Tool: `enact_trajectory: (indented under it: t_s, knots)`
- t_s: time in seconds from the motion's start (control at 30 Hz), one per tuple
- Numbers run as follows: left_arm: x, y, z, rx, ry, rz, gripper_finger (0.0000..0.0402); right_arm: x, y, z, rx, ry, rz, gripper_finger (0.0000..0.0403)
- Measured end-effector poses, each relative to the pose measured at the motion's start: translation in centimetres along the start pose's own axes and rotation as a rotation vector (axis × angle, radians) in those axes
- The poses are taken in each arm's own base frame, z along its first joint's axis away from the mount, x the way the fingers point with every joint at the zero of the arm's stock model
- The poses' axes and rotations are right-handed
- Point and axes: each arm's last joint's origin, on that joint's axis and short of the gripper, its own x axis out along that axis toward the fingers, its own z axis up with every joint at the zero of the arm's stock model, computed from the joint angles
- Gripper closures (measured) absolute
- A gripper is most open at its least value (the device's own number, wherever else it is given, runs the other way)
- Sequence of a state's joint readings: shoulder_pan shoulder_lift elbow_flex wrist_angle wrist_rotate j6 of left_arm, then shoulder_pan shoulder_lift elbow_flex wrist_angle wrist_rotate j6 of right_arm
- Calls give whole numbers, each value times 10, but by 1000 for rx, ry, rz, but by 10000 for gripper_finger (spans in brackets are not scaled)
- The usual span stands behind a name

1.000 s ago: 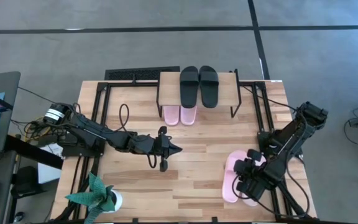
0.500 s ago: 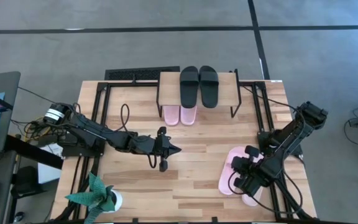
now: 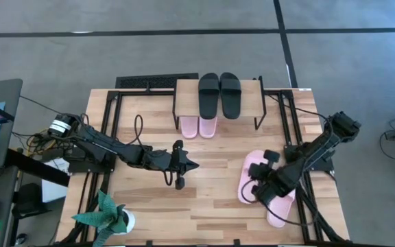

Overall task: Pick and place slides into the shelf
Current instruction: Put the pink slipper under the shelf

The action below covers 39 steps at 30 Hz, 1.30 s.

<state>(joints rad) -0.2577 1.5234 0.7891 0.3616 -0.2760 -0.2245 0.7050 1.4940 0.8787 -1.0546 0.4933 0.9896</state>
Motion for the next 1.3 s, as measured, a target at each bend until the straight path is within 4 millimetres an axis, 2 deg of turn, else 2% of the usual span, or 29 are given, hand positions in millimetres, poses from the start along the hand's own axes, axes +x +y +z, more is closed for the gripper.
enact_trajectory:
  t_s: [0.37, 0.7, 0.97, 1.3]
  knots:
    - [0, 1, -1, 2, 3, 27, 401, 28, -24, 48, -87, -90, -19, 402]
    - [0, 1, -1, -6, 2, 28, 401, 68, -61, 79, -131, -128, -20, 402]
    - [0, 1, -1, -28, 2, 29, 401, 91, -91, 94, -154, -158, 12, 403]
    - [0, 1, -1, -46, 0, 51, 401, 102, -114, 105, -207, -204, 71, 402]
